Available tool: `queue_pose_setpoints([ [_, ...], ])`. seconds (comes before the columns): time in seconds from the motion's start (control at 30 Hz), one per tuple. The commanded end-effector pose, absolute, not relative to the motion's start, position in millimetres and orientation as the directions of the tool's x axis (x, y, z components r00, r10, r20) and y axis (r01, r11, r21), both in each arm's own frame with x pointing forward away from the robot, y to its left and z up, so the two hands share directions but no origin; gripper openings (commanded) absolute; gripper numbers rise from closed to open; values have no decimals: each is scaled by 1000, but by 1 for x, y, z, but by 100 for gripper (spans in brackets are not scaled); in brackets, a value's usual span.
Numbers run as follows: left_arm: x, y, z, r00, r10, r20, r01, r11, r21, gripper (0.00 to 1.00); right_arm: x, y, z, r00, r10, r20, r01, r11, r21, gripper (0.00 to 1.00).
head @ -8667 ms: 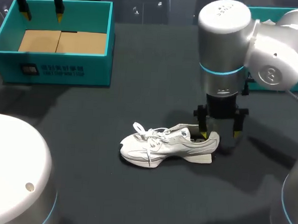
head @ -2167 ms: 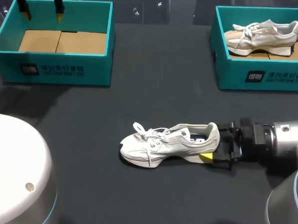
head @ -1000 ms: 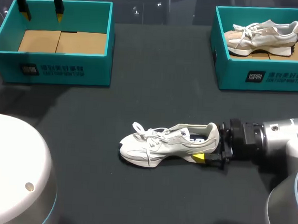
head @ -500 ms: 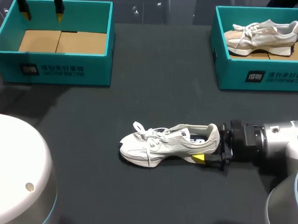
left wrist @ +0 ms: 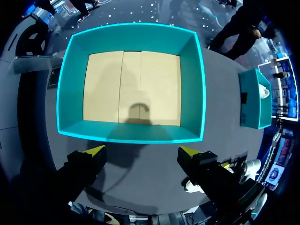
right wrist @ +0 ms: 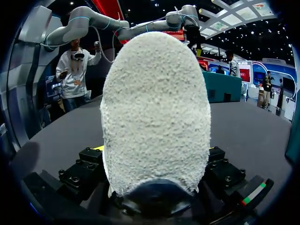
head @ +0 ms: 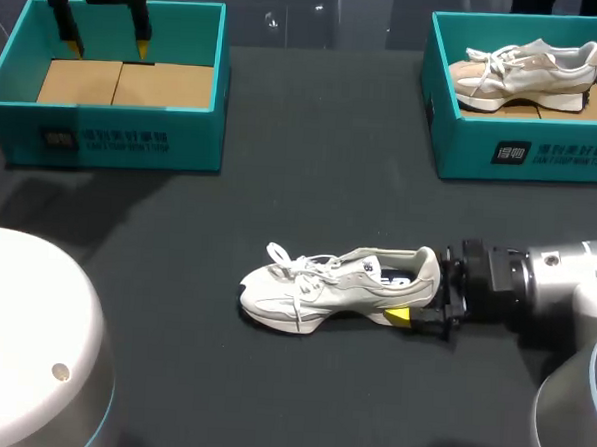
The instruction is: Take the shoe out of the shoebox, open the shoe tongue, remove and reinsert the insole, then place the shoe into the shoebox
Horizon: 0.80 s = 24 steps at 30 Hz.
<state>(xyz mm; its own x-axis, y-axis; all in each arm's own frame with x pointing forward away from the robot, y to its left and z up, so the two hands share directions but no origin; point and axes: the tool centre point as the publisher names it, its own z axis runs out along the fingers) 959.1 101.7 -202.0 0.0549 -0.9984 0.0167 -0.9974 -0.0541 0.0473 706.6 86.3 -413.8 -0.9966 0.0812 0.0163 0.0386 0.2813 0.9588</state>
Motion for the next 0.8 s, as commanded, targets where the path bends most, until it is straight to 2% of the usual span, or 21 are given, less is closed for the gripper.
queue_pose_setpoints([
  [0.03,907,77,-195,68,-998,2,-998,-68,-6,100,704,87,-416,-996,84,16,40,285,958,0],
  [0.43,819,-10,-196,59,-998,-34,-997,-56,-61,100,704,87,-416,-996,84,16,40,285,958,0],
  [0.8,767,-78,-207,-18,-1000,-21,-1000,18,-5,100,704,87,-416,-996,84,16,40,285,958,0],
])
